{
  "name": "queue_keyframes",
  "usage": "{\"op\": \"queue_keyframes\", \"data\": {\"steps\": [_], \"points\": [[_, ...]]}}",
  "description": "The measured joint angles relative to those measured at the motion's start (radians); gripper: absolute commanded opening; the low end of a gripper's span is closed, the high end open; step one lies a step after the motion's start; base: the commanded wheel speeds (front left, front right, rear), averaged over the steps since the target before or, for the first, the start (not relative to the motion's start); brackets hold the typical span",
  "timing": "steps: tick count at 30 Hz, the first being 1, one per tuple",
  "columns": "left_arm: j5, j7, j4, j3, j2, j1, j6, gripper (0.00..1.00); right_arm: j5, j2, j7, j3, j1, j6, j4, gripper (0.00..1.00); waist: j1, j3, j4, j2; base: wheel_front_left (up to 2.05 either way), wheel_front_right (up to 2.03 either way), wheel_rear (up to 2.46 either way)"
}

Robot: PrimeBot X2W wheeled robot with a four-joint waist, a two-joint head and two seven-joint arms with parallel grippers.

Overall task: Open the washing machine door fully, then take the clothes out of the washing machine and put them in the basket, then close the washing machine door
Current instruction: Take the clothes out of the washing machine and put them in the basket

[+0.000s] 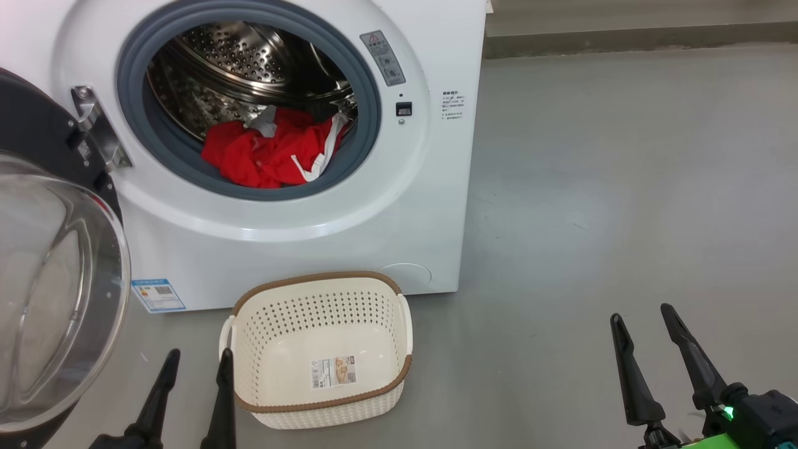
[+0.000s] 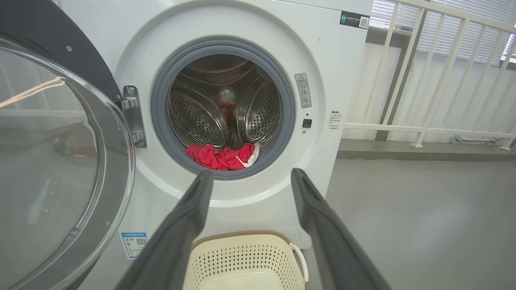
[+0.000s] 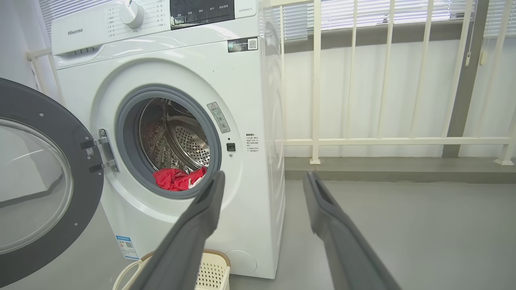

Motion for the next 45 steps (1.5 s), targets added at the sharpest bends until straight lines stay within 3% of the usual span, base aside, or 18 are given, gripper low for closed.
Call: {"op": "queue_keyframes", "data": {"steps": [21, 45], "points": [[0.001, 0.014, -0.022, -0.012, 0.006, 0.02, 0.04, 1.0, 0.0, 0.001, 0.0, -0.001, 0.012, 0.0, -0.006, 1.0, 0.0, 0.003, 0.007, 0.0, 0.09, -0.09, 0.0], [0.007, 0.021, -0.082, -0.039, 0.022, 0.036, 0.058, 1.0, 0.0, 0.001, 0.0, -0.003, 0.031, 0.0, -0.007, 1.0, 0.0, 0.006, 0.024, 0.0, 1.19, -1.19, 0.0]]}}
